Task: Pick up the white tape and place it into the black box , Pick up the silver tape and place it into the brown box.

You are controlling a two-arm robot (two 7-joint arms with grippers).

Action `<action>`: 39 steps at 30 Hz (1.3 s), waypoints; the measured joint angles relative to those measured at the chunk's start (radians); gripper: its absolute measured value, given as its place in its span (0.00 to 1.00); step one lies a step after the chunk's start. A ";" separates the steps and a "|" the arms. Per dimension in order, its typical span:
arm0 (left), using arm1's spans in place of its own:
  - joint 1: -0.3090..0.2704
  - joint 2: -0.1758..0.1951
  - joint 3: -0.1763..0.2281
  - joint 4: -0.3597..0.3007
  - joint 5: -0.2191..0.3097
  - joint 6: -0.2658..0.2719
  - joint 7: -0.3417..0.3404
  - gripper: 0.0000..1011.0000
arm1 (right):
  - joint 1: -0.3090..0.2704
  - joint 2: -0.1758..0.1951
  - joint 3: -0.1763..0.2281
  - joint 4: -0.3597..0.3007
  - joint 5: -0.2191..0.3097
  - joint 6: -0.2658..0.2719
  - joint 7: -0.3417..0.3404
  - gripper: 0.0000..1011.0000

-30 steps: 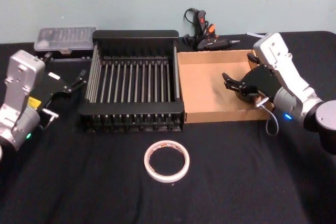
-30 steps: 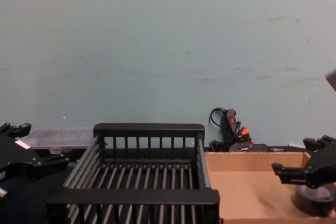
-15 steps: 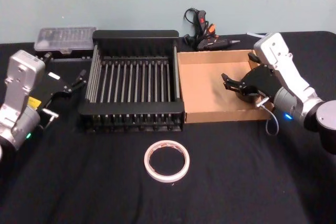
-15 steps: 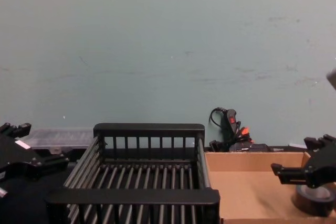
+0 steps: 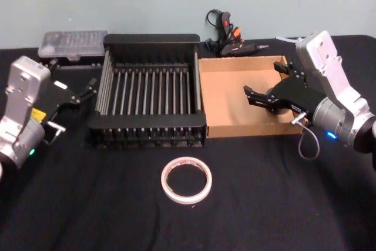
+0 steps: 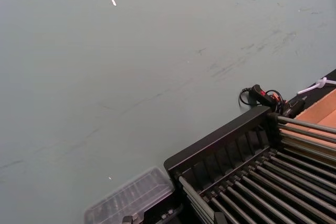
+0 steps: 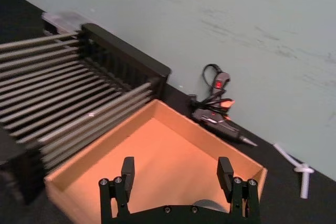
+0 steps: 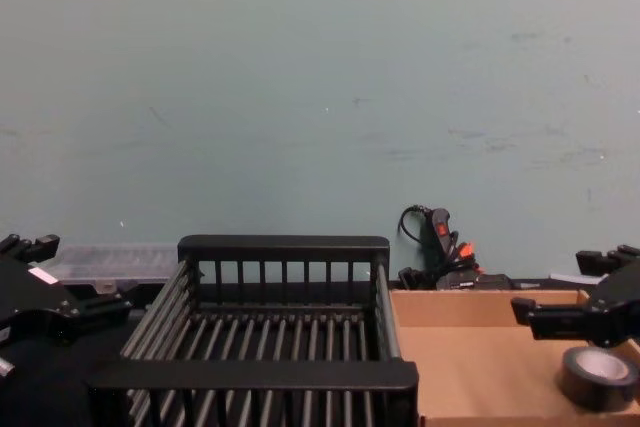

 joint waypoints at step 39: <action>0.000 0.000 0.000 0.000 0.000 0.000 0.000 0.99 | -0.107 0.182 -0.143 -0.293 0.158 0.326 0.157 0.99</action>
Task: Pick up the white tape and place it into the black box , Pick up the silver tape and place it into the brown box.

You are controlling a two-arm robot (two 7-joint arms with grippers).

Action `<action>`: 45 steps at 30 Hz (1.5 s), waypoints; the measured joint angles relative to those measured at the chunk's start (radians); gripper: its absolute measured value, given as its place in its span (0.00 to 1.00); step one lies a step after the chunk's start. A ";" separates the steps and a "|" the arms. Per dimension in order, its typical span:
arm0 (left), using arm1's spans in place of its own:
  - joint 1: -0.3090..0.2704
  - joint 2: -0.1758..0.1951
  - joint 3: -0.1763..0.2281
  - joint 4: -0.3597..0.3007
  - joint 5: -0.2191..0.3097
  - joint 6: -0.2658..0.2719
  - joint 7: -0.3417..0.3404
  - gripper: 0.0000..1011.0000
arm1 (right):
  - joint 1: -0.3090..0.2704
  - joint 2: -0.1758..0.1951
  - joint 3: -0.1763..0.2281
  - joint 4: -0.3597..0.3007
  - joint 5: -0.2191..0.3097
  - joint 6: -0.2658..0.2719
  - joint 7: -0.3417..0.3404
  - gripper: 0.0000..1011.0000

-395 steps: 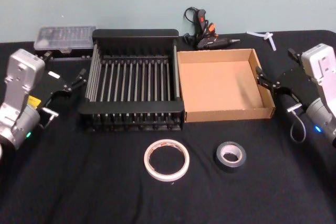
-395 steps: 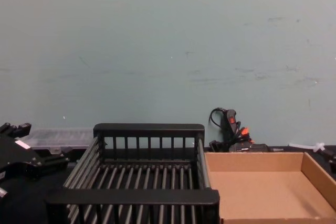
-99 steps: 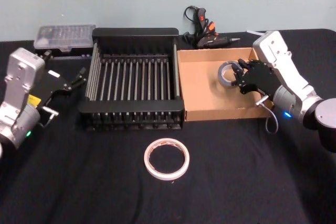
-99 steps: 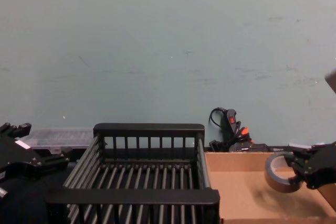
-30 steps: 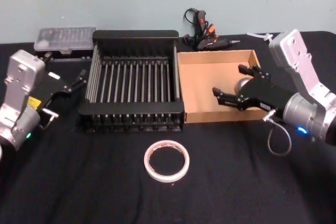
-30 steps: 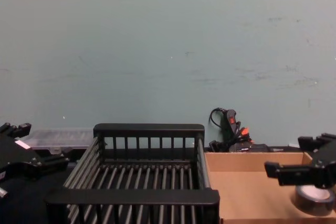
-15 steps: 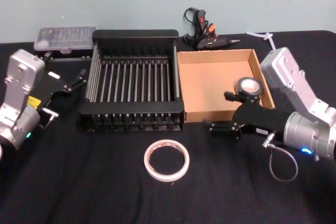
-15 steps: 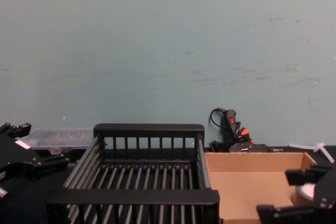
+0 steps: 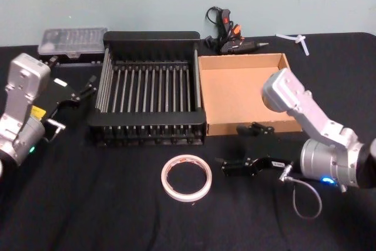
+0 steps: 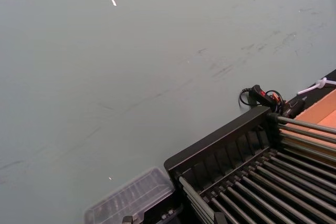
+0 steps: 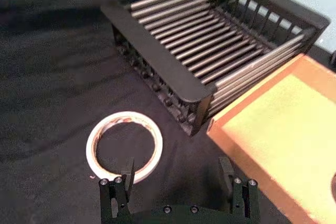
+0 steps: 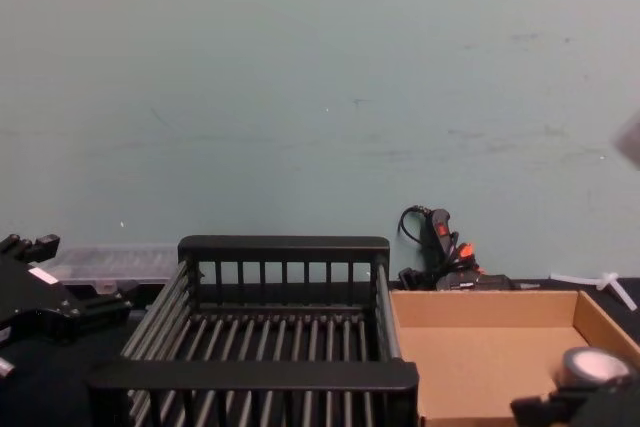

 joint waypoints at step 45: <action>0.000 0.000 0.000 0.000 0.000 0.000 0.000 0.99 | 0.177 -0.080 -0.201 0.188 -0.039 0.051 -0.029 0.99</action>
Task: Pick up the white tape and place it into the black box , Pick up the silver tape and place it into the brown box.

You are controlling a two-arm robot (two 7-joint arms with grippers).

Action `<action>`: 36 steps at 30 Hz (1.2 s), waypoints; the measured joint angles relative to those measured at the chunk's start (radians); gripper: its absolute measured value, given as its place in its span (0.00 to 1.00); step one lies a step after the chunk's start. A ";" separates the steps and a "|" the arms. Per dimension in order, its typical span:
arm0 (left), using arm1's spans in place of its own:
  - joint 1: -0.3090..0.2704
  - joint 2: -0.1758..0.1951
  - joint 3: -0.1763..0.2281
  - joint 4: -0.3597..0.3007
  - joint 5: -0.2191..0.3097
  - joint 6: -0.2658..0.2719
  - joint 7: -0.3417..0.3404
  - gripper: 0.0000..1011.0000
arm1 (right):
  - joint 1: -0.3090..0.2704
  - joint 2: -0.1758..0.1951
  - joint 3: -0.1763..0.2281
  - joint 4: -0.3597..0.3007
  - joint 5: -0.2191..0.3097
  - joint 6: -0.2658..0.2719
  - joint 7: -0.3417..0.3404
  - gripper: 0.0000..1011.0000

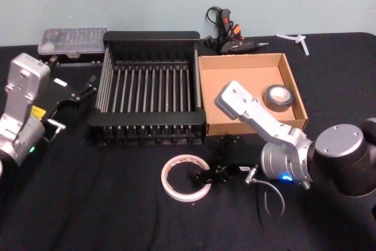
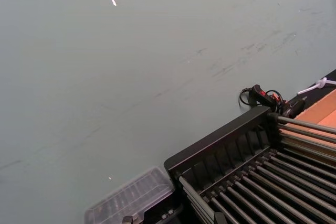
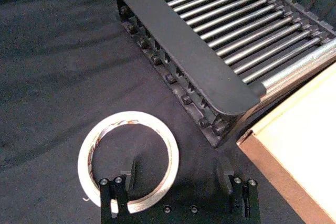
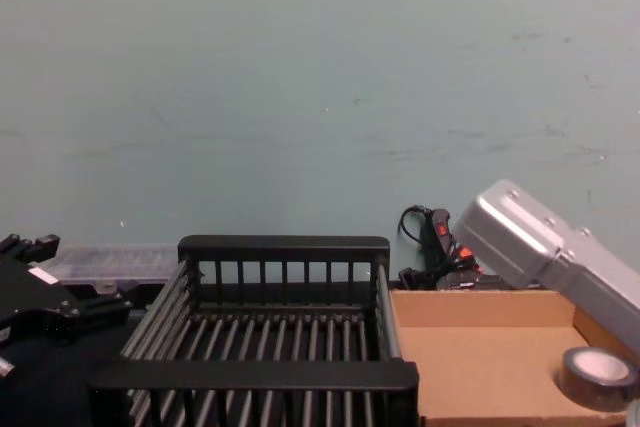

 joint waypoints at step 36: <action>0.000 0.000 0.000 0.000 0.000 0.000 0.000 0.99 | 0.006 -0.022 -0.007 0.031 -0.019 0.020 0.005 0.99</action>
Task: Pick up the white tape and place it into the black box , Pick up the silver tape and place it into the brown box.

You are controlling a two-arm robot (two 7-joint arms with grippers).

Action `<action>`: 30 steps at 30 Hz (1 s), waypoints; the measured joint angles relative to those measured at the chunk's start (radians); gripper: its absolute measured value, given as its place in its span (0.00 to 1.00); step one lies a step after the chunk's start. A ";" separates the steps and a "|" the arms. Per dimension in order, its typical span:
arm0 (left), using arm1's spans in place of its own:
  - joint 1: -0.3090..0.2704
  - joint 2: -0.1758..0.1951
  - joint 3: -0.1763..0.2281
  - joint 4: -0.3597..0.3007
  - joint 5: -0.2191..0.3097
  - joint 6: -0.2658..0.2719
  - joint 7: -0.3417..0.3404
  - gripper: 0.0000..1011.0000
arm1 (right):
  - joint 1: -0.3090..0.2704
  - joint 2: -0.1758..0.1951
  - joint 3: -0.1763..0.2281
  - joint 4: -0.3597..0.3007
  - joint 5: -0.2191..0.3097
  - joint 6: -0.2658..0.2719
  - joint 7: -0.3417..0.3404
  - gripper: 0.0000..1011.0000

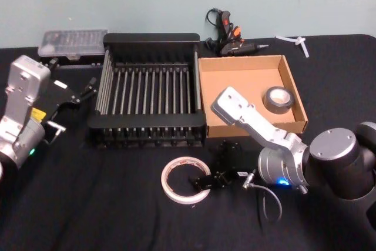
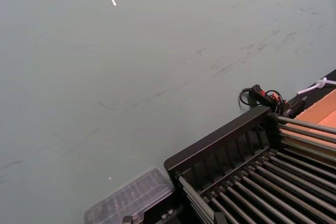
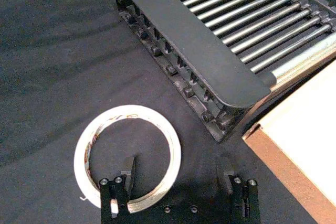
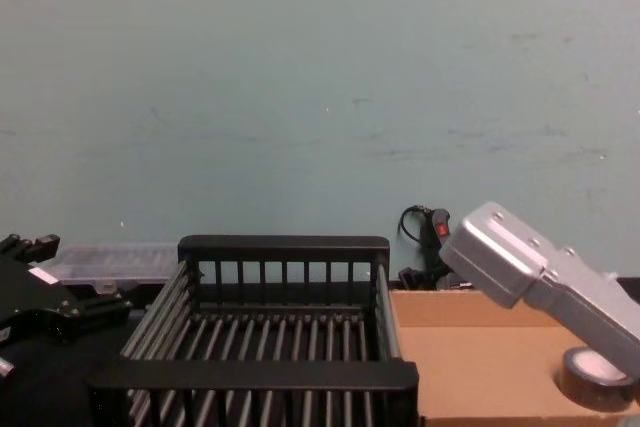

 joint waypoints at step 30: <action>0.000 0.000 0.000 0.000 0.000 0.000 0.000 0.99 | 0.000 -0.002 -0.001 0.003 -0.004 -0.001 -0.001 0.91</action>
